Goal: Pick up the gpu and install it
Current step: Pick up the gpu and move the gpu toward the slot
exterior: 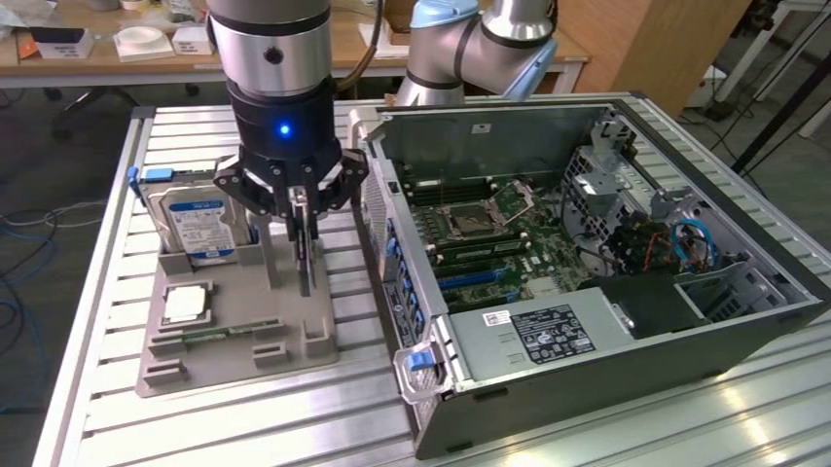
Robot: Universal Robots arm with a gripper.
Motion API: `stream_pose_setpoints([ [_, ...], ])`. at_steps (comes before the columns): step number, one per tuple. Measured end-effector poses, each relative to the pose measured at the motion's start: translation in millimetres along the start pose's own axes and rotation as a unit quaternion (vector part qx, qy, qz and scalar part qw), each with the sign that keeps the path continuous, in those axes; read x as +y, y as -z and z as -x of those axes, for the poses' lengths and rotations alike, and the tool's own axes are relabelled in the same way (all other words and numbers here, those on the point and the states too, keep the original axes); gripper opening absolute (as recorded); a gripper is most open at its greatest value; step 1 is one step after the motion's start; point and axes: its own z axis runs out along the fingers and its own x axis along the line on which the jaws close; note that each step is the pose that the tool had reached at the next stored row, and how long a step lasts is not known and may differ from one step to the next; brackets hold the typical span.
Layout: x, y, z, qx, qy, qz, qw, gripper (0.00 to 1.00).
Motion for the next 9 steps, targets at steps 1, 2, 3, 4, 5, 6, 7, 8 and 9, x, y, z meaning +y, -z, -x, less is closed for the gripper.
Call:
stream_pose_setpoints([
  [1,0.0,0.1,0.0,0.0,0.0,0.0,1.0,0.26],
  [2,0.0,0.3,0.0,0.0,0.0,0.0,1.0,0.26],
  [3,0.0,0.6,0.0,0.0,0.0,-0.0001,1.0,0.26],
  [4,0.0,0.8,0.0,0.0001,0.0,0.0,1.0,0.26],
  [5,0.1,1.0,0.0,0.0,0.0,0.0,1.0,0.26],
  [6,0.1,1.1,0.0,0.0,0.0,0.0,1.0,0.26],
  [7,0.1,1.2,0.0,0.0,0.0,0.0001,1.0,0.26],
  [8,0.1,1.5,0.0,0.0,0.0,0.0,1.0,0.26],
  [9,0.1,1.6,0.0,0.0,0.0,0.0,1.0,0.26],
])
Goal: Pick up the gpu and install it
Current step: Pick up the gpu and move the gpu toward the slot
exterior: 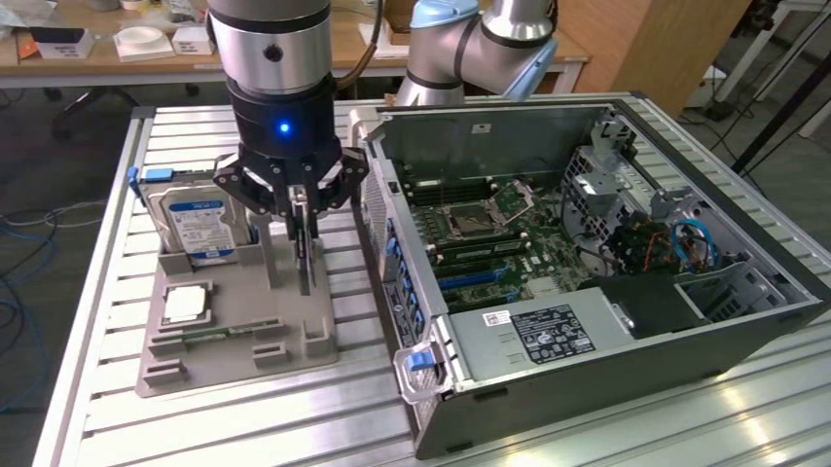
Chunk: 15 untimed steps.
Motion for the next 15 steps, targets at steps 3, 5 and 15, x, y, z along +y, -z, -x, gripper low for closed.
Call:
stream_pose_setpoints([
  [3,0.0,0.4,0.0,0.0,0.0,0.0,1.0,0.26],
  [5,0.0,0.7,0.0,0.0,0.0,0.0,1.0,0.26],
  [15,0.4,8.7,0.2,0.0,0.0,0.0,1.0,0.26],
])
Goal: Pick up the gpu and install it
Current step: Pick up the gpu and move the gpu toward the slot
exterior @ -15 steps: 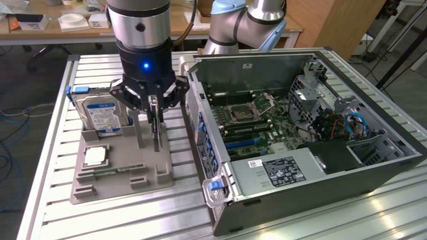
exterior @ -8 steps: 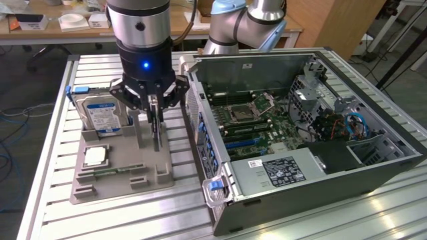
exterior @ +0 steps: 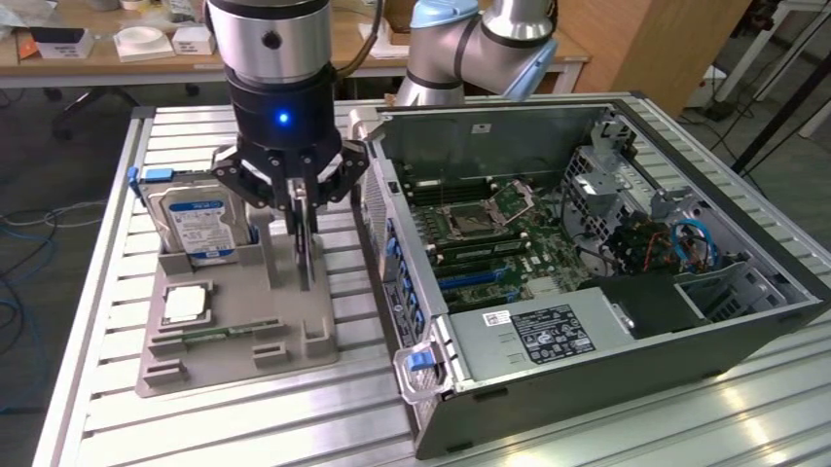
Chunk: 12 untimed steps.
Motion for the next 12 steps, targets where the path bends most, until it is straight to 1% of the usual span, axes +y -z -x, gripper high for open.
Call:
stream_pose_setpoints([
  [12,0.3,8.2,0.2,0.0,0.0,0.0,1.0,0.26],
])
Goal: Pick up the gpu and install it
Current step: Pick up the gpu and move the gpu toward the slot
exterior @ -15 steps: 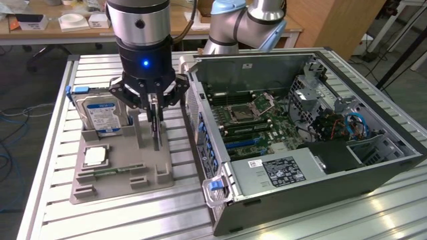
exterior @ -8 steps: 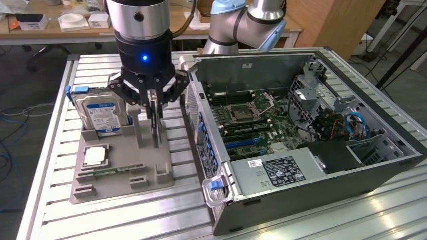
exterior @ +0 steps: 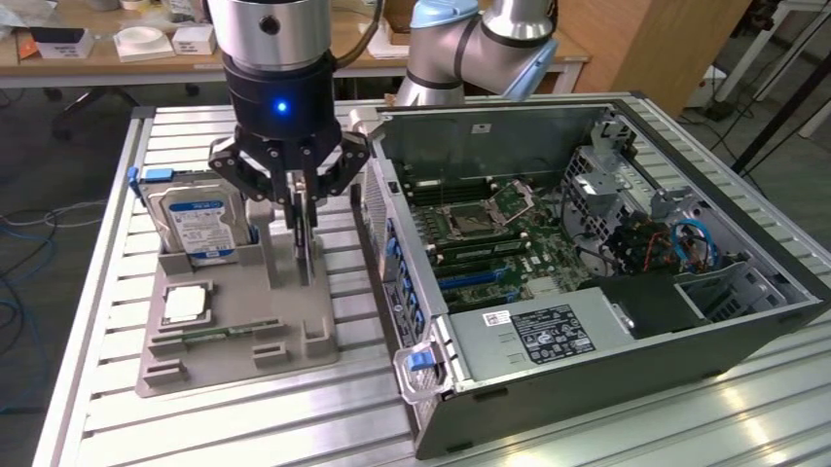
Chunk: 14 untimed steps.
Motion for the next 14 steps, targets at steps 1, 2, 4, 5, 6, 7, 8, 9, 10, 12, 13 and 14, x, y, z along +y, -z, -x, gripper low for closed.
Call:
stream_pose_setpoints([
  [1,0.0,0.4,0.0,0.0,0.0,0.0,1.0,0.26],
  [2,0.0,0.8,0.0,0.0,0.0,0.0,1.0,0.26],
  [4,0.1,1.8,0.1,0.0,0.0,0.0,1.0,0.26],
  [5,0.1,2.3,0.1,0.0,0.0,0.0,1.0,0.26],
  [6,0.1,2.8,0.1,0.0,0.0,0.0,1.0,0.26],
  [7,0.2,3.3,0.1,0.0,0.0,0.0,1.0,0.26],
  [8,0.2,3.8,0.1,0.0,0.0,0.0,1.0,0.26],
  [9,0.2,4.2,0.1,0.0,0.0,0.0,1.0,0.26],
  [10,0.2,4.6,0.1,0.0,0.0,0.0,1.0,0.26],
  [12,0.2,5.3,0.1,0.0,0.0,0.0,1.0,0.26],
  [13,0.2,5.6,0.1,0.0,0.0,0.0,1.0,0.26],
  [14,0.3,5.9,0.1,0.0,0.0,0.0,1.0,0.26],
])
